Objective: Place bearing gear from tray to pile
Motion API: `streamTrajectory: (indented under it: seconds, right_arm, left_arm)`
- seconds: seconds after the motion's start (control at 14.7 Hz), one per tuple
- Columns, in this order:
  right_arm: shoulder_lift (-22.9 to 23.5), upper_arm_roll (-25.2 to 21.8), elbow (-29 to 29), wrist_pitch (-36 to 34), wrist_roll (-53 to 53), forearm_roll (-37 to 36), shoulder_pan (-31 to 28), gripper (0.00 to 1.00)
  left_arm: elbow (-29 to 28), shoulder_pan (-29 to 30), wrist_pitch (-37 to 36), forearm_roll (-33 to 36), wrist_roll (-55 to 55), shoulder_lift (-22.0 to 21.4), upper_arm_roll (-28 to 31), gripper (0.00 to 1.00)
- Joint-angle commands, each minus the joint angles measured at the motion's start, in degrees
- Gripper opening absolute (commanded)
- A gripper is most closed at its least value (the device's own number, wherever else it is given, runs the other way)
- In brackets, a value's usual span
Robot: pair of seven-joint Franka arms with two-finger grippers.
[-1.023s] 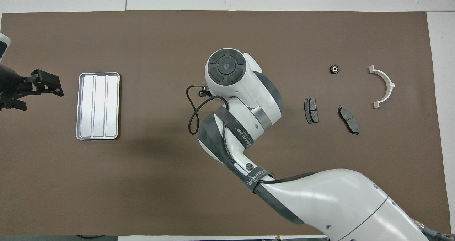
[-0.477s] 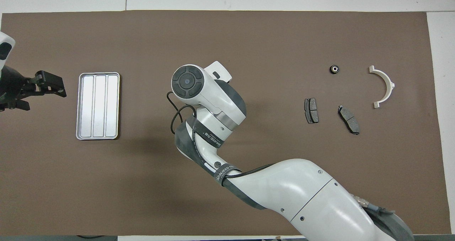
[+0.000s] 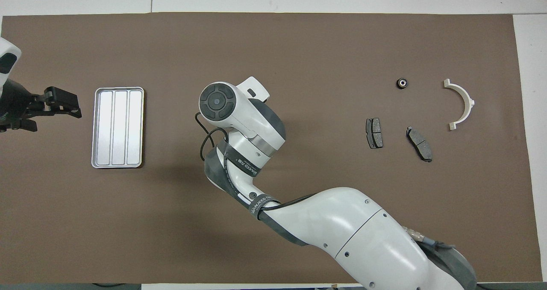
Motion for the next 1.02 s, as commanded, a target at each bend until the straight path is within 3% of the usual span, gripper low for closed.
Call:
streamTrajectory:
  seconds: [0.0,0.61,0.82,0.95]
  right_arm:
    - [1.4,-0.5,1.9,1.2,1.3,-1.5,0.1,0.90]
    - [4.8,-1.5,4.5,2.4,3.1,-1.4,1.5,0.90]
    - [4.6,-1.6,4.5,1.8,3.1,-1.3,1.7,0.84]
    - [4.6,-1.5,4.5,1.2,3.1,-1.3,1.6,0.69]
  left_arm:
    - [-1.0,0.0,-0.8,-0.6,1.0,-1.4,0.0,1.00]
    - [-1.0,0.0,-0.8,-0.5,0.8,-1.5,0.0,1.00]
    - [-1.0,0.0,-0.8,-0.5,0.8,-1.5,0.1,1.00]
    - [-1.0,0.0,-0.8,-0.5,0.8,-1.5,0.0,1.00]
